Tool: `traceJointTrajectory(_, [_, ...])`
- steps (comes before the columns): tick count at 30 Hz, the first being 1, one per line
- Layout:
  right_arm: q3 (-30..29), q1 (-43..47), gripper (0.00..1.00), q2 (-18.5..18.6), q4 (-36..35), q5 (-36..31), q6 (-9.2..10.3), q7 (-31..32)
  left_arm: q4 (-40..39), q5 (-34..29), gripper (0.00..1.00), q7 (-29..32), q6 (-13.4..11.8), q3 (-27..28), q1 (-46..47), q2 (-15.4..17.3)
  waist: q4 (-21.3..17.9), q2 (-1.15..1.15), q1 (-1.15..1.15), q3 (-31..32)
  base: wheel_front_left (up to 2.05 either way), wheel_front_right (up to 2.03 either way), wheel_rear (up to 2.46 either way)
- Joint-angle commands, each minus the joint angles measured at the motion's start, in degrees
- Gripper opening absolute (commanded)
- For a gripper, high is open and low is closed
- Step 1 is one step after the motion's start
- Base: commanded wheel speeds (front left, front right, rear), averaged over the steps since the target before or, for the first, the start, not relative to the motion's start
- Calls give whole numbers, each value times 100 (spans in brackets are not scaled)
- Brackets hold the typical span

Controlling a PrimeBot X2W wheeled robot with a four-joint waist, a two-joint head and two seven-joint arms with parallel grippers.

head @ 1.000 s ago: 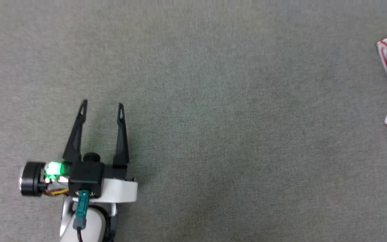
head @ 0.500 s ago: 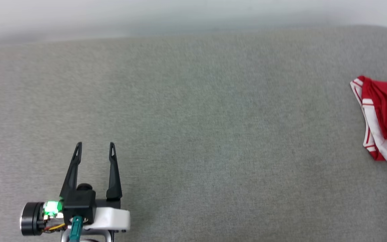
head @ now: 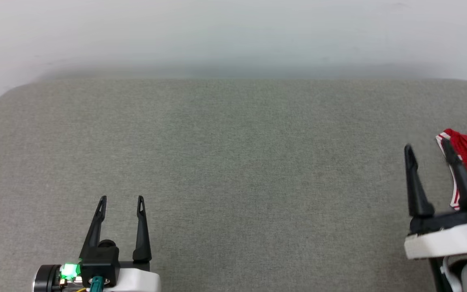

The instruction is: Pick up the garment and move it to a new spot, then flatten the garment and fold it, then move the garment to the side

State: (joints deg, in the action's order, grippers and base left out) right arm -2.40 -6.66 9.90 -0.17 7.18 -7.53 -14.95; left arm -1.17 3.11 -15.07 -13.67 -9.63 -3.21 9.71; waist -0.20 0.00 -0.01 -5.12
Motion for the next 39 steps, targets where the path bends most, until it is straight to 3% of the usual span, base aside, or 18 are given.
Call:
traceJointTrajectory(1, [-25, 220, 100, -108, -29, -28, 9, -20, 31, -49, 100, -12, 33, -6, -38, -46, 82, 0, 1, 90, 0, 0, 0])
traceJointTrajectory(17, [-222, 1238, 100, -531, -1, -90, 9, -23, 119, 29, 100, -12, 412, 123, -314, -139, 117, 0, 1, 417, 0, 0, 0])
traceJointTrajectory(32, [-168, 1485, 100, -626, -66, -100, 8, -25, 268, 46, 100, -12, 824, 379, -376, -304, 75, 0, 1, 473, 0, 0, 0])
traceJointTrajectory(33, [-162, 1433, 0, -620, 195, -26, -1, -2, 488, 87, 0, 5, 817, 339, -399, -318, 73, 0, 1, 475, 0, 0, 0])
traceJointTrajectory(39, [-142, 1334, 0, -601, 288, 680, -1, 135, 553, 818, 0, 139, 909, 396, -314, -320, 71, 0, 1, 475, 0, 0, 0])
